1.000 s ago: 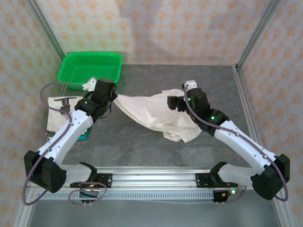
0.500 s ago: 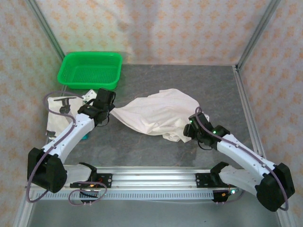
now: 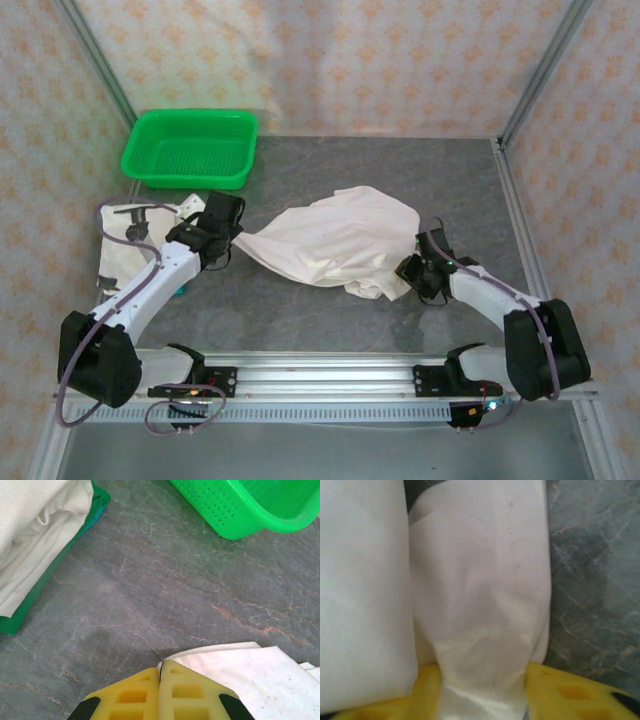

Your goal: Fold and stack the t-shirts

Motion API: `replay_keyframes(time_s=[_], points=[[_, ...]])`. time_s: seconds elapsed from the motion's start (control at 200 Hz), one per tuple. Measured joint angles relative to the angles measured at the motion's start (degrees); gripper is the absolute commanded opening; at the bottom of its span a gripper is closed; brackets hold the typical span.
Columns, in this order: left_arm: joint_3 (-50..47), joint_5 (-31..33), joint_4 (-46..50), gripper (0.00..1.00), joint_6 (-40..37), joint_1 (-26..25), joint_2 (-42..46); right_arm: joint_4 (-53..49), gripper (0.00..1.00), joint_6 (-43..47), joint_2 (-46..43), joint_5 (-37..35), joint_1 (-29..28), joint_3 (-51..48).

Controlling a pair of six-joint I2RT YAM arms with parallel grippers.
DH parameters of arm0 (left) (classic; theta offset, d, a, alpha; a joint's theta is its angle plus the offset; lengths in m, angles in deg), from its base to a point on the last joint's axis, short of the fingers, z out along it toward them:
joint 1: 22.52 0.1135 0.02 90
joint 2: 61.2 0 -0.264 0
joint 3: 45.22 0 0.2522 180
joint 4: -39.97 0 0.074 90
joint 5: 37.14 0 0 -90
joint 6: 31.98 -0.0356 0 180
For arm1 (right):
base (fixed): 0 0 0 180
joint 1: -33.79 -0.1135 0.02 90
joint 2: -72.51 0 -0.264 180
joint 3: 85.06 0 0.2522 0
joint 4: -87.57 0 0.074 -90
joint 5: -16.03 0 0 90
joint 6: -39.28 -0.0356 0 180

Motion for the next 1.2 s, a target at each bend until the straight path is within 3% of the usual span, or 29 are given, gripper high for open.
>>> replay_keyframes(time_s=[0.045,0.08,0.305,0.53,0.981,1.201], points=[[-0.2,0.0,-0.1,0.0,0.0,0.0,0.0,1.1,0.09,0.2,1.0,0.6,0.4,0.0],[-0.3,0.0,-0.1,0.0,0.0,0.0,0.0,1.6,0.0,0.2,1.5,1.0,0.7,0.0],[-0.4,0.4,0.1,0.0,0.0,0.0,0.9,-3.3,0.0,1.7,-6.9,-1.4,1.5,2.7],[6.8,2.4,2.0,0.0,-1.1,0.8,3.7,-11.1,0.0,9.0,-17.4,-5.8,1.5,20.5],[28.1,7.7,3.2,0.0,-9.0,2.2,10.4,-14.1,0.0,24.6,-23.6,-9.7,1.5,49.4],[34.6,6.6,3.5,0.0,-11.1,2.2,6.5,-16.1,0.0,30.2,-20.3,-14.1,1.5,56.1]])
